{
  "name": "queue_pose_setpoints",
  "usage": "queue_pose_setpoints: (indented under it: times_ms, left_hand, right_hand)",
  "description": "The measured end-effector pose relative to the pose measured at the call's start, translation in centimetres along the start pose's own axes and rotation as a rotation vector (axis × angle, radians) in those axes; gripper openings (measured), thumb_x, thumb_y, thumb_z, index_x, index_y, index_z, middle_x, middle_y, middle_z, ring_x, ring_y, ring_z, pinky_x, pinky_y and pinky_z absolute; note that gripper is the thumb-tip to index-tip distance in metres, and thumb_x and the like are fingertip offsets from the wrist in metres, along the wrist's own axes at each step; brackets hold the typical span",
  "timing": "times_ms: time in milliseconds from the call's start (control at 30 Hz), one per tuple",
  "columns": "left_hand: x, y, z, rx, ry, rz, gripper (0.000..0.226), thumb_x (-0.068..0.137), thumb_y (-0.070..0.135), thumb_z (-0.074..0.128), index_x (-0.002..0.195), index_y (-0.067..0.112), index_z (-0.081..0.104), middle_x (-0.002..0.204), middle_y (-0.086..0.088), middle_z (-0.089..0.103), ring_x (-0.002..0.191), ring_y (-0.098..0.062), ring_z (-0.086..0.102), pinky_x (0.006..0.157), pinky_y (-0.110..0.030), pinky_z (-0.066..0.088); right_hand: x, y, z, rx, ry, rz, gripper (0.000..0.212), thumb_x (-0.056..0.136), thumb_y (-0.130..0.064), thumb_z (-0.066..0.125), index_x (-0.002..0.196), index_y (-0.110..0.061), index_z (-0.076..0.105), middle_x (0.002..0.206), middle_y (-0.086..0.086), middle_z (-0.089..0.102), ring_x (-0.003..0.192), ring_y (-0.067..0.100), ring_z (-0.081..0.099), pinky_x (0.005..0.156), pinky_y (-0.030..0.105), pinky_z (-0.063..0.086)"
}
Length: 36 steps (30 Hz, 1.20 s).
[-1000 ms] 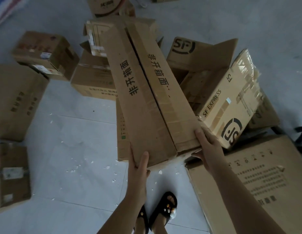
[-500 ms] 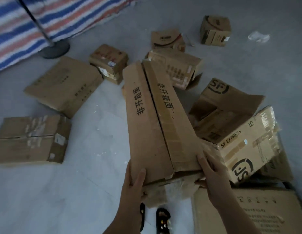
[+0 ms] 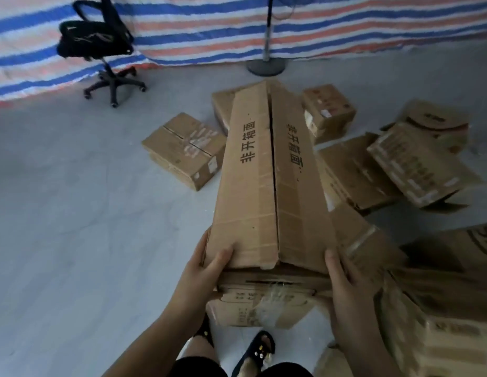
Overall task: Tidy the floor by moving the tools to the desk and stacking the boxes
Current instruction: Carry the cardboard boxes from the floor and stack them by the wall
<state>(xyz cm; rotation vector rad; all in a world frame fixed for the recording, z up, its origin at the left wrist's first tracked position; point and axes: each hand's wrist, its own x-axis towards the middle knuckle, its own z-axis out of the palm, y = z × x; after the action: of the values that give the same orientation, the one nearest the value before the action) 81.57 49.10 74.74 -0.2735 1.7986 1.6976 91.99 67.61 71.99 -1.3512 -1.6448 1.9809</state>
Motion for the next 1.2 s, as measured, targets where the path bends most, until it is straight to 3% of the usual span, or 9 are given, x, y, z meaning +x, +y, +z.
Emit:
queue_pose_setpoints:
  times_ms: [67,133,300,467,733,833,967,1133,1200]
  left_hand:
    - [-1.3,0.0,-2.4,-0.062,0.053,0.000,0.026,0.088,0.039,0.057,0.102,0.059,0.049,0.101,0.021,0.063,0.088,-0.006,0.064,0.075,-0.044,0.058]
    - [-2.5,-0.3,-5.0,-0.124,0.117,0.004,0.029,0.088,0.038,0.058,0.107,0.058,0.048,0.104,0.020,0.062,0.091,-0.007,0.063,0.074,-0.043,0.058]
    - [-5.1,-1.6,-12.8,-0.262,0.285,0.035,0.032,0.089,0.033,0.057,0.110,0.056,0.051,0.102,0.017,0.065,0.094,-0.013,0.065,0.080,-0.050,0.056]
    - [-7.6,-2.9,-23.3,-0.359,0.426,0.049,0.043,0.089,0.036,0.057,0.127,0.051,0.044,0.112,0.016,0.062,0.099,-0.015,0.064,0.083,-0.052,0.054]
    - [-10.8,-4.5,-41.0,-0.463,0.562,0.080,0.044,0.090,0.038,0.055,0.130,0.050,0.042,0.124,0.016,0.057,0.104,-0.008,0.059,0.063,-0.034,0.051]
    - [-11.5,-4.7,-45.8,-0.516,0.623,0.086,0.046,0.090,0.038,0.056,0.132,0.049,0.042,0.125,0.016,0.057,0.106,-0.010,0.058,0.062,-0.034,0.049]
    - [-11.3,-4.1,-51.3,-0.572,0.704,0.105,0.041,0.091,0.034,0.056,0.128,0.048,0.046,0.115,0.020,0.061,0.095,0.000,0.061,0.064,-0.035,0.052]
    - [-8.8,-2.2,-58.6,-0.652,0.818,0.092,0.042,0.091,0.035,0.056,0.129,0.048,0.044,0.118,0.017,0.059,0.096,-0.005,0.060,0.068,-0.038,0.055]
    - [-7.1,-0.9,-61.7,-0.674,0.861,0.099,0.042,0.091,0.035,0.055,0.130,0.047,0.043,0.117,0.017,0.058,0.095,-0.005,0.061,0.067,-0.038,0.057]
  right_hand:
    - [-0.4,-0.2,2.1,-0.035,-0.074,0.013,0.041,0.089,-0.046,0.056,0.127,-0.030,0.055,0.095,-0.021,0.058,0.094,0.016,0.062,0.086,0.041,0.052]
    - [-1.3,-0.3,4.8,-0.078,-0.146,0.006,0.055,0.085,-0.051,0.057,0.134,-0.027,0.051,0.116,-0.013,0.059,0.109,0.025,0.059,0.094,0.048,0.049]
    - [-5.0,-0.1,12.9,-0.149,-0.334,-0.045,0.081,0.065,-0.061,0.060,0.137,-0.025,0.048,0.133,-0.010,0.054,0.118,0.025,0.055,0.095,0.053,0.048]
    - [-10.0,1.4,23.0,-0.183,-0.517,-0.050,0.072,0.071,-0.049,0.060,0.136,-0.023,0.049,0.138,-0.004,0.051,0.123,0.024,0.051,0.101,0.052,0.043]
    - [-18.5,5.4,39.9,-0.281,-0.710,-0.086,0.053,0.085,-0.039,0.061,0.134,-0.020,0.052,0.137,-0.002,0.053,0.123,0.025,0.051,0.100,0.052,0.044]
    - [-21.0,6.1,44.9,-0.331,-0.765,-0.083,0.050,0.084,-0.040,0.062,0.130,-0.021,0.055,0.129,-0.006,0.057,0.122,0.023,0.052,0.100,0.052,0.044]
    - [-23.0,6.6,52.1,-0.379,-0.839,-0.116,0.021,0.088,-0.035,0.060,0.108,-0.030,0.065,0.110,-0.010,0.066,0.110,0.020,0.060,0.098,0.053,0.046]
    - [-23.6,7.4,62.2,-0.459,-0.915,-0.150,0.055,0.077,-0.054,0.063,0.125,-0.028,0.060,0.123,-0.011,0.062,0.116,0.020,0.057,0.097,0.055,0.046]
    - [-23.3,7.4,67.2,-0.471,-0.964,-0.154,0.056,0.081,-0.049,0.063,0.130,-0.024,0.056,0.127,-0.008,0.060,0.119,0.021,0.056,0.099,0.055,0.045]
